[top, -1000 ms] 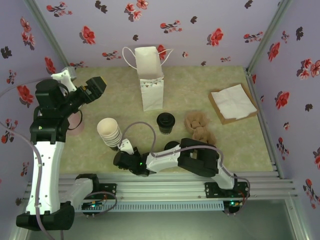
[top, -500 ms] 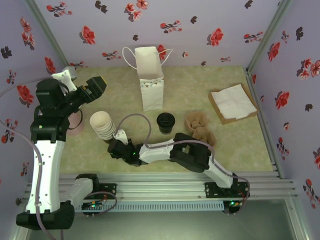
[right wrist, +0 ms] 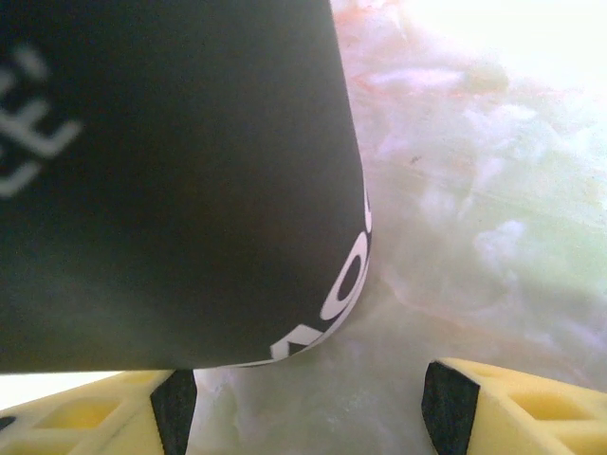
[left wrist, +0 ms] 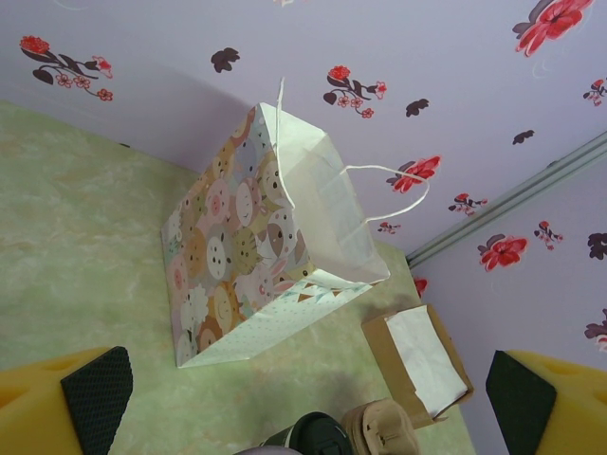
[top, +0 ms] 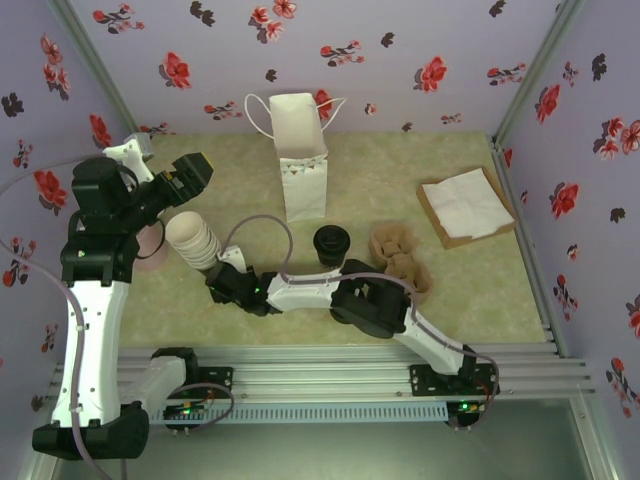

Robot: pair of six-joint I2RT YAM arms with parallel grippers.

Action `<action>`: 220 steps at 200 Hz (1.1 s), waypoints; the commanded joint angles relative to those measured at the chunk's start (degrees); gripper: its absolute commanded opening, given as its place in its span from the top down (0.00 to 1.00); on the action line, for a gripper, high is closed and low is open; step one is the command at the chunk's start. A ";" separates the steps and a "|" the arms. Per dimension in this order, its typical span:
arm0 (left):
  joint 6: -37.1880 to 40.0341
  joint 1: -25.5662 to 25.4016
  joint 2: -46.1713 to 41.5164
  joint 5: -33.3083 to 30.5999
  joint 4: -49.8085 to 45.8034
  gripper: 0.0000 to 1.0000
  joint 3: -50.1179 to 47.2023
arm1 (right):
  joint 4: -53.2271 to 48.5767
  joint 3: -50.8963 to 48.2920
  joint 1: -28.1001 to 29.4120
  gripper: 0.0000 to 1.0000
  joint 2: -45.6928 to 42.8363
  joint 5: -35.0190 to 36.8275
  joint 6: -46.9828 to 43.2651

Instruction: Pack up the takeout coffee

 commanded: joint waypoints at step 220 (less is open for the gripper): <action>2.54 -8.61 1.64 -3.64 0.57 0.01 2.80 | 0.78 -30.33 -4.85 0.17 -31.31 -9.58 1.06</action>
